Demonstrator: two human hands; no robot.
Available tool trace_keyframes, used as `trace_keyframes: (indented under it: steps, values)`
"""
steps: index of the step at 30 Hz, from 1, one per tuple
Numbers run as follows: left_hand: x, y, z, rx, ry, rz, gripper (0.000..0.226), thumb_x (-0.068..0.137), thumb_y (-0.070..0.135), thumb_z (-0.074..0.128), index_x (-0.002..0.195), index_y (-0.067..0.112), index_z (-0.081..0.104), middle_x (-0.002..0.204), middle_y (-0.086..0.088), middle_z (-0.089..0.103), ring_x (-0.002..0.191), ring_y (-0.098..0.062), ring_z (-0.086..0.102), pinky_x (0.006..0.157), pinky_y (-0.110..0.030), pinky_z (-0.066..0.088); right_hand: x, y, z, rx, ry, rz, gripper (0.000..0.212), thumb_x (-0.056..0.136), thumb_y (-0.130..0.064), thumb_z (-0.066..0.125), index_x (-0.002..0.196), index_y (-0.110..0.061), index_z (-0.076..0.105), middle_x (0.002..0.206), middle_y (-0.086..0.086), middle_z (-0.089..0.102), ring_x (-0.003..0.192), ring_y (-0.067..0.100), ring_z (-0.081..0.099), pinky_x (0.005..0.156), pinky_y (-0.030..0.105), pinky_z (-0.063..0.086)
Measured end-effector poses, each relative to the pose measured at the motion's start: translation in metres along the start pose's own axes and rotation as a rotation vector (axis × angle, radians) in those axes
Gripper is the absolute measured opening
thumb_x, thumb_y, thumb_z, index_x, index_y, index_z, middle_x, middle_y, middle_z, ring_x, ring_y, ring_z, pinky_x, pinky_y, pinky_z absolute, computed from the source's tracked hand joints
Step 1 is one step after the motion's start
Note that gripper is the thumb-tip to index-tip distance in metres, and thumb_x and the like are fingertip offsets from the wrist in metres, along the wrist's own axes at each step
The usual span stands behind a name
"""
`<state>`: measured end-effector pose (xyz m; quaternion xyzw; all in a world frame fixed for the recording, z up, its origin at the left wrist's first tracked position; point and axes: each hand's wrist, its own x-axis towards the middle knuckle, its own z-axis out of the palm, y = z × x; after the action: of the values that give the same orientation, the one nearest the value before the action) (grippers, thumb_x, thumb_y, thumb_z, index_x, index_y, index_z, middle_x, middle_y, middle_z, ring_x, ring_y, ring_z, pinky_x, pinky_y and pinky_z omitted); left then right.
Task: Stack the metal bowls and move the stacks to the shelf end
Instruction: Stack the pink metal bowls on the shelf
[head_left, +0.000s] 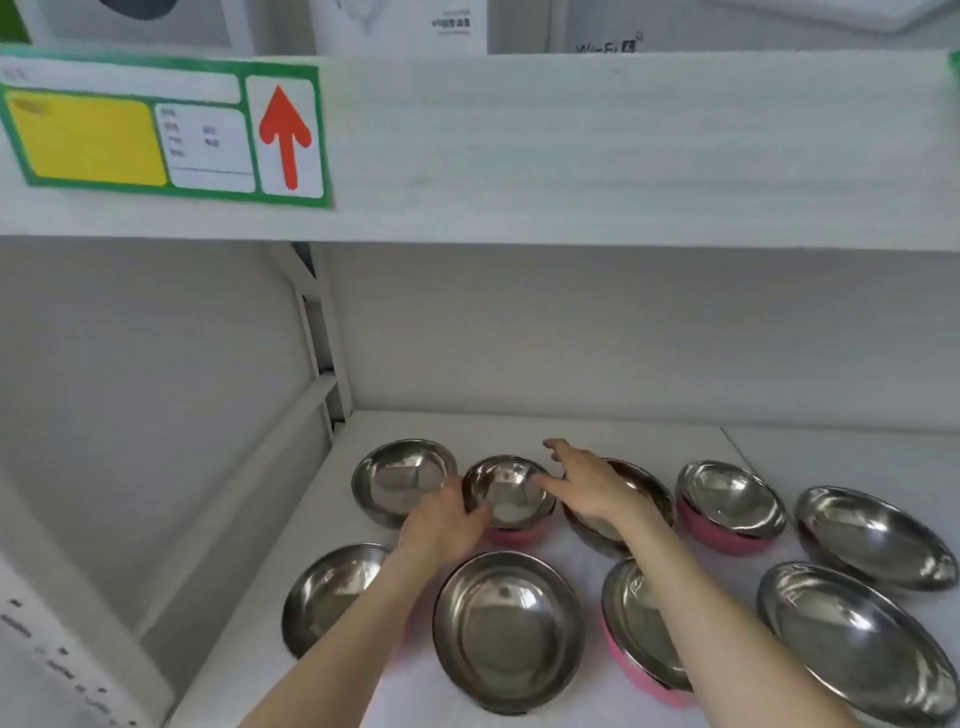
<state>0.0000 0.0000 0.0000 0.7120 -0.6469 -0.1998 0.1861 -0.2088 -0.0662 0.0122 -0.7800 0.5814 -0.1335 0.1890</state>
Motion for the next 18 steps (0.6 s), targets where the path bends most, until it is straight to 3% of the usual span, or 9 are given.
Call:
trace_keyframes:
  steps: [3, 5, 6, 8, 13, 18]
  values:
    - [0.011, -0.003, 0.005, -0.096, -0.073, -0.063, 0.053, 0.092, 0.053, 0.053, 0.119, 0.007, 0.055, 0.112, -0.019, 0.068, 0.105, -0.033, 0.063, 0.085, -0.036, 0.048, 0.015, 0.001, 0.005, 0.056, -0.092, 0.024, 0.06, 0.091, -0.051, 0.053, 0.14, -0.018, 0.042, 0.136, 0.008, 0.056, 0.119, 0.026, 0.057, 0.095, 0.037, 0.045]
    - [0.015, -0.004, 0.006, -0.188, -0.113, -0.091, 0.052, 0.091, 0.051, 0.055, 0.123, 0.011, 0.052, 0.112, -0.016, 0.068, 0.103, -0.031, 0.064, 0.083, -0.034, 0.049, 0.024, 0.004, 0.01, -0.006, -0.123, 0.022, 0.035, 0.092, -0.05, 0.051, 0.11, -0.021, 0.059, 0.107, 0.0, 0.067, 0.1, 0.023, 0.061, 0.084, 0.034, 0.042]
    - [0.015, -0.003, 0.007, -0.251, -0.133, -0.097, 0.05, 0.09, 0.05, 0.057, 0.123, 0.013, 0.05, 0.109, -0.014, 0.068, 0.098, -0.03, 0.067, 0.079, -0.033, 0.052, 0.026, 0.004, 0.011, -0.036, -0.129, 0.017, 0.027, 0.092, -0.05, 0.05, 0.091, -0.023, 0.058, 0.088, -0.006, 0.063, 0.09, 0.02, 0.058, 0.083, 0.034, 0.038]
    - [0.017, 0.0, 0.007, -0.368, -0.155, -0.108, 0.044, 0.091, 0.046, 0.058, 0.122, 0.016, 0.047, 0.1, -0.011, 0.07, 0.081, -0.025, 0.07, 0.065, -0.029, 0.055, 0.03, 0.005, 0.011, -0.05, -0.128, 0.004, 0.03, 0.093, -0.049, 0.049, 0.077, -0.023, 0.05, 0.073, -0.011, 0.052, 0.08, 0.017, 0.051, 0.091, 0.04, 0.036]
    - [0.017, 0.006, 0.009, -0.629, -0.233, -0.156, 0.034, 0.093, 0.039, 0.06, 0.118, 0.026, 0.041, 0.1, -0.012, 0.07, 0.082, -0.028, 0.074, 0.066, -0.031, 0.06, 0.035, 0.007, 0.011, 0.011, -0.128, -0.018, 0.031, 0.094, -0.044, 0.049, 0.078, -0.018, 0.053, 0.072, -0.007, 0.053, 0.08, 0.019, 0.052, 0.11, 0.041, 0.025]
    - [0.021, 0.01, 0.002, -0.74, -0.227, -0.167, 0.042, 0.092, 0.041, 0.061, 0.125, 0.03, 0.039, 0.098, -0.012, 0.068, 0.068, -0.021, 0.072, 0.061, -0.028, 0.058, 0.027, 0.003, 0.0, 0.193, -0.068, -0.035, 0.034, 0.093, -0.044, 0.052, 0.106, -0.015, 0.064, 0.105, 0.003, 0.068, 0.101, 0.024, 0.06, 0.096, 0.038, 0.042]
